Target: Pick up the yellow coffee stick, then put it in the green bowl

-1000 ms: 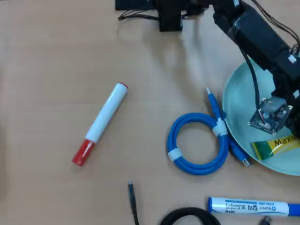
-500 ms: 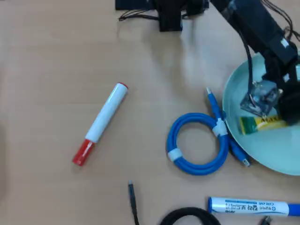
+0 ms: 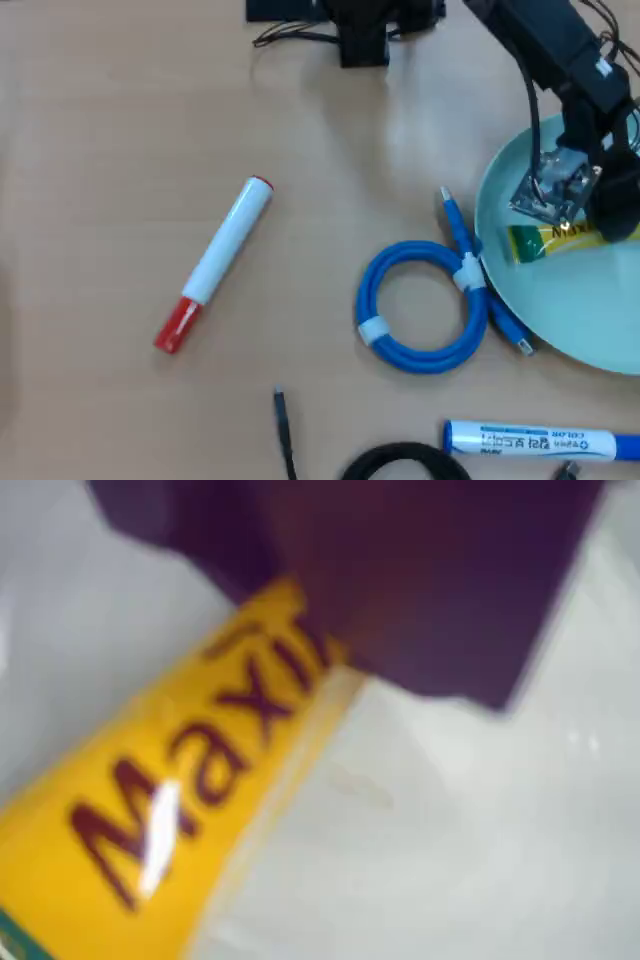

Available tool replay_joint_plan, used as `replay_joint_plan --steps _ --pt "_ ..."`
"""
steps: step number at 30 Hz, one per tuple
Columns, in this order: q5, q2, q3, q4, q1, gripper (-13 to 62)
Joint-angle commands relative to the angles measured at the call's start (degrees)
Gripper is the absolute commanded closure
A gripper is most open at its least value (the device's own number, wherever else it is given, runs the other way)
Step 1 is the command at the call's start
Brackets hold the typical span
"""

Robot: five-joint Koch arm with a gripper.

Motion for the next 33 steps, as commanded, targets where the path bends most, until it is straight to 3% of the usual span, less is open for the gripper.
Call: replay_joint_plan --steps 1,8,10,17,19,25,33 --pt "-2.6 3.1 0.7 8.2 -1.0 55.2" --pt "-8.6 3.4 1.0 10.6 -3.0 51.7" --pt "-8.8 3.4 1.0 11.3 -3.1 43.3" --pt "-8.8 3.3 0.4 14.7 -3.2 0.4" --pt "-8.9 3.4 0.4 15.6 -3.1 -6.9" --pt "-11.0 9.3 -0.6 26.4 -3.3 -8.0" --pt "-10.4 9.1 -23.3 50.4 -2.5 -6.2"
